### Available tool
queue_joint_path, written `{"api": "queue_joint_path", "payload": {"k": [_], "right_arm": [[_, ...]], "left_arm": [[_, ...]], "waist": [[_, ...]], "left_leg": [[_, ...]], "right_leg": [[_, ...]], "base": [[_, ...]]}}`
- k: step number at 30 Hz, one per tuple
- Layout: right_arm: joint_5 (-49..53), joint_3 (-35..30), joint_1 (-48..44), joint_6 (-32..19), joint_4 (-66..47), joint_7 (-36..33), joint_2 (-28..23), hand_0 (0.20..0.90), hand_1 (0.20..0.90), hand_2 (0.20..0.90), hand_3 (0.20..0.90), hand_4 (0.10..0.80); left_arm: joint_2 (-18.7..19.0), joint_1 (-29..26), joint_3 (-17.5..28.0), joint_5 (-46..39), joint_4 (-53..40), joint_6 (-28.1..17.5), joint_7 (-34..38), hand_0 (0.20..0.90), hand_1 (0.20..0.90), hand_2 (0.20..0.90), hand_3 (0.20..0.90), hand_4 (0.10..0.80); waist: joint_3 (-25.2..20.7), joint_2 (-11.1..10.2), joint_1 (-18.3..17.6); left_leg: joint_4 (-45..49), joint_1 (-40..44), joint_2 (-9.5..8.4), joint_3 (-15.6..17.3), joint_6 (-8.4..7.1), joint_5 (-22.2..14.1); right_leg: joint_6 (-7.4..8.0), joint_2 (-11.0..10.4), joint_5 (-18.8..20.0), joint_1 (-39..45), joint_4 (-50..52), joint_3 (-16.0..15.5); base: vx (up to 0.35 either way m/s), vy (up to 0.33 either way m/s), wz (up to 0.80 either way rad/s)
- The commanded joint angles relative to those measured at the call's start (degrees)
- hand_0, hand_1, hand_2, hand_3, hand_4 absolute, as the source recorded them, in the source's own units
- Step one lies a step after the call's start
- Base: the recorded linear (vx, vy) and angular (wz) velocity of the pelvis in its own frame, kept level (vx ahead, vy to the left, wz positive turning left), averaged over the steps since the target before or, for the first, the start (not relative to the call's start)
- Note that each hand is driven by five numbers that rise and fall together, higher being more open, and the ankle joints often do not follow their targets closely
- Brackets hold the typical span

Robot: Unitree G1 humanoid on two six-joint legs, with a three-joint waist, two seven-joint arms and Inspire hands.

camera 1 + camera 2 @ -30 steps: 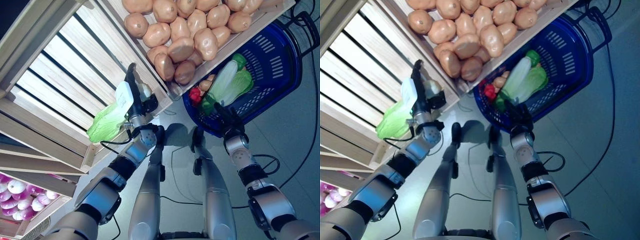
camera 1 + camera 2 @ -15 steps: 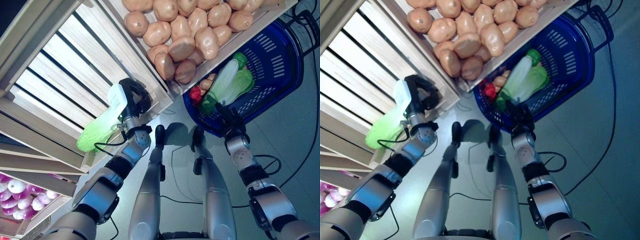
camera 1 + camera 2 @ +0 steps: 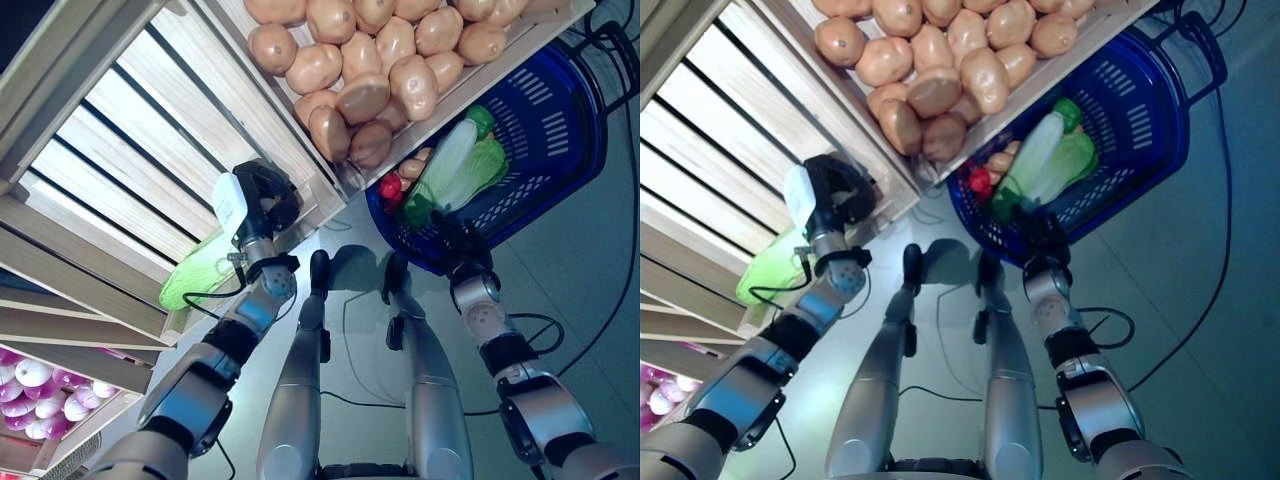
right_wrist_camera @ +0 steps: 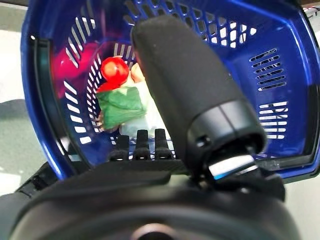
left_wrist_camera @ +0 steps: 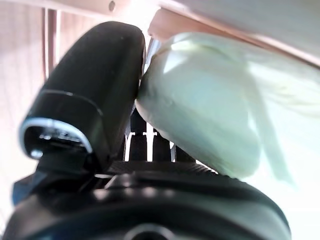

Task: Put vegetables into the basket

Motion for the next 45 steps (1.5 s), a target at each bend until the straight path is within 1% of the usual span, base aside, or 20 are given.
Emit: {"api": "queue_joint_path", "payload": {"k": [1, 2, 3, 11, 17, 21, 23, 26, 30, 33, 35, 37, 40, 42, 43, 45], "right_arm": [[-1.9, -0.9, 4.0, -3.5, -7.0, 0.6, -3.7, 0.9, 0.9, 0.9, 0.9, 0.8], [-2.1, -1.1, 4.0, -3.4, -7.1, 0.6, -3.9, 0.9, 0.9, 0.9, 0.9, 0.8], [-2.1, -1.1, 4.1, -3.3, -7.2, 0.6, -3.9, 0.9, 0.9, 0.9, 0.9, 0.8], [-2.5, -1.3, 4.8, -3.2, -7.3, 0.4, -4.7, 0.9, 0.9, 0.9, 0.9, 0.8], [-2.9, -1.7, 5.7, -2.7, -8.1, 0.4, -5.5, 0.9, 0.9, 0.9, 0.9, 0.8], [-2.9, -2.3, 7.1, -3.0, -8.5, 1.0, -6.1, 0.9, 0.9, 0.9, 0.9, 0.8], [-3.3, -2.5, 7.7, -3.2, -8.6, 1.2, -6.2, 0.9, 0.9, 0.9, 0.9, 0.8], [-3.5, -2.8, 8.1, -2.9, -9.0, 1.2, -6.5, 0.9, 0.9, 0.9, 0.9, 0.8], [-3.4, -3.1, 8.7, -2.6, -9.5, 1.1, -7.4, 0.9, 0.9, 0.9, 0.9, 0.8], [-3.5, -3.5, 9.4, -2.6, -9.8, 1.3, -7.8, 0.9, 0.9, 0.9, 0.9, 0.8], [-3.9, -3.8, 10.1, -2.7, -10.1, 1.5, -7.8, 0.9, 0.9, 0.9, 0.9, 0.8], [-3.9, -4.0, 10.9, -3.0, -10.4, 1.8, -7.9, 0.9, 0.9, 0.9, 0.9, 0.8], [-4.4, -4.3, 11.4, -3.4, -10.3, 2.2, -7.5, 0.9, 0.9, 0.9, 0.9, 0.8], [-4.6, -4.5, 11.3, -3.4, -10.2, 2.1, -7.4, 0.9, 0.9, 0.9, 0.9, 0.8], [-5.0, -4.5, 11.3, -3.3, -10.6, 1.5, -7.2, 0.9, 0.9, 0.9, 0.9, 0.8], [-5.1, -4.7, 11.5, -3.3, -10.8, 1.5, -7.1, 0.9, 0.9, 0.9, 0.9, 0.8]], "left_arm": [[3.7, 3.0, 4.3, 3.6, -4.8, -1.8, 1.5, 0.3, 0.3, 0.3, 0.3, 0.4], [4.1, 3.4, 4.1, 3.8, -5.8, -1.3, 1.1, 0.413, 0.413, 0.413, 0.413, 0.475], [4.2, 3.5, 4.1, 3.8, -6.0, -1.1, 0.9, 0.9, 0.9, 0.9, 0.9, 0.8], [5.4, 4.8, 4.0, 5.2, -8.4, -1.6, 1.2, 0.9, 0.9, 0.9, 0.9, 0.8], [7.6, 5.5, 3.9, 7.1, -11.6, -1.1, -1.5, 0.9, 0.9, 0.9, 0.9, 0.8], [9.3, 7.3, 4.4, 8.2, -14.6, -0.7, -2.8, 0.9, 0.9, 0.9, 0.9, 0.8], [10.4, 8.5, 4.6, 9.2, -16.7, 0.4, -4.1, 0.9, 0.9, 0.9, 0.9, 0.8], [11.1, 9.3, 4.7, 9.8, -18.0, 1.5, -4.9, 0.9, 0.9, 0.9, 0.9, 0.8], [12.6, 11.2, 5.2, 10.5, -19.9, 2.3, -5.9, 0.9, 0.9, 0.9, 0.9, 0.8], [13.4, 12.8, 6.0, 10.5, -21.9, 1.7, -7.0, 0.9, 0.9, 0.9, 0.9, 0.8], [13.6, 14.2, 6.6, 10.9, -23.4, 0.4, -6.8, 0.9, 0.9, 0.9, 0.9, 0.8], [13.7, 15.8, 7.5, 12.0, -24.9, -1.9, -3.3, 0.9, 0.9, 0.9, 0.9, 0.8], [13.7, 17.5, 9.4, 12.3, -26.4, -3.8, -2.1, 0.9, 0.9, 0.9, 0.9, 0.8], [13.7, 18.1, 10.1, 12.3, -26.7, -4.0, -3.5, 0.9, 0.9, 0.9, 0.9, 0.8], [13.5, 18.7, 10.5, 11.5, -27.1, -5.1, -4.4, 0.9, 0.9, 0.9, 0.9, 0.8], [13.7, 19.4, 11.1, 12.8, -28.0, -5.6, -5.4, 0.9, 0.9, 0.9, 0.9, 0.8]], "waist": [[-0.2, 0.3, 2.0], [-0.2, 0.4, 2.1], [-0.2, 0.5, 2.1], [-0.2, 0.9, 2.5], [-0.2, 1.2, 2.7], [-0.2, 1.6, 3.0], [-0.2, 1.9, 3.3], [-0.2, 2.2, 3.4], [-0.2, 2.6, 3.8], [-0.2, 3.0, 4.1], [-0.2, 3.2, 4.3], [-0.2, 3.4, 4.6], [-0.2, 3.7, 5.1], [-0.2, 3.7, 5.3], [-0.2, 3.8, 5.5], [-0.2, 3.8, 5.6]], "left_leg": [[2.0, -1.9, -2.18, 0.3, -1.72, 0.5], [2.0, -2.0, -2.17, 0.2, -1.71, 0.5], [2.0, -2.0, -2.17, 0.2, -1.71, 0.5], [3.0, -2.6, -2.35, 0.2, -1.54, 0.2], [3.5, -2.9, -2.53, 0.1, -1.47, 0.0], [3.6, -3.1, -2.71, 0.1, -1.36, 0.0], [3.6, -3.2, -2.86, 0.0, -1.29, 0.0], [3.7, -3.2, -2.93, 0.1, -1.22, -0.1], [3.9, -3.3, -3.17, 0.0, -1.08, -0.1], [3.7, -3.3, -3.28, -0.1, -0.95, -0.1], [3.8, -3.4, -3.32, -0.1, -0.91, -0.1], [3.6, -3.3, -3.43, -0.2, -0.81, 0.0], [3.4, -3.3, -3.57, -0.5, -0.78, 0.0], [3.4, -3.3, -3.63, -0.6, -0.83, 0.0], [3.3, -3.3, -3.62, -0.7, -0.84, 0.2], [3.2, -3.2, -3.55, -0.7, -0.83, 0.2]], "right_leg": [[2.41, 0.9, 5.7, 5.0, -6.2, -0.9], [2.37, 0.9, 5.6, 5.0, -6.2, -0.9], [2.37, 0.8, 5.6, 5.0, -6.2, -0.9], [2.22, 0.6, 5.1, 4.6, -5.5, -1.1], [2.2, 0.5, 5.0, 4.1, -5.0, -1.2], [2.22, 0.3, 4.9, 4.1, -4.9, -1.4], [2.21, 0.1, 4.9, 4.0, -5.0, -1.5], [2.19, 0.0, 4.9, 4.0, -4.9, -1.6], [2.2, -0.1, 4.8, 4.0, -4.8, -1.7], [2.19, -0.2, 4.8, 4.0, -4.9, -1.8], [2.19, -0.4, 4.8, 4.0, -5.0, -1.9], [2.2, -0.5, 4.9, 4.1, -5.0, -2.1], [2.22, -0.6, 4.8, 4.0, -5.1, -2.4], [2.2, -0.7, 4.8, 4.0, -5.1, -2.6], [2.19, -0.7, 4.9, 4.1, -5.1, -2.7], [2.18, -0.7, 4.9, 4.1, -5.2, -2.8]], "base": [[0.0, 0.0, 0.0], [0.0, 0.0, 0.0], [0.0, 0.0, 0.0], [0.0, 0.0, 0.0], [0.006, 0.002, 0.01], [0.0, 0.0, 0.0], [0.0, 0.0, 0.0], [0.004, 0.009, 0.04], [0.0, 0.0, 0.0], [0.0, 0.0, 0.0], [0.0, 0.0, 0.0], [0.0, 0.0, 0.0], [-0.01, -0.021, 0.05], [-0.013, -0.024, 0.05], [0.0, 0.0, 0.0], [0.0, -0.004, 0.02]]}}
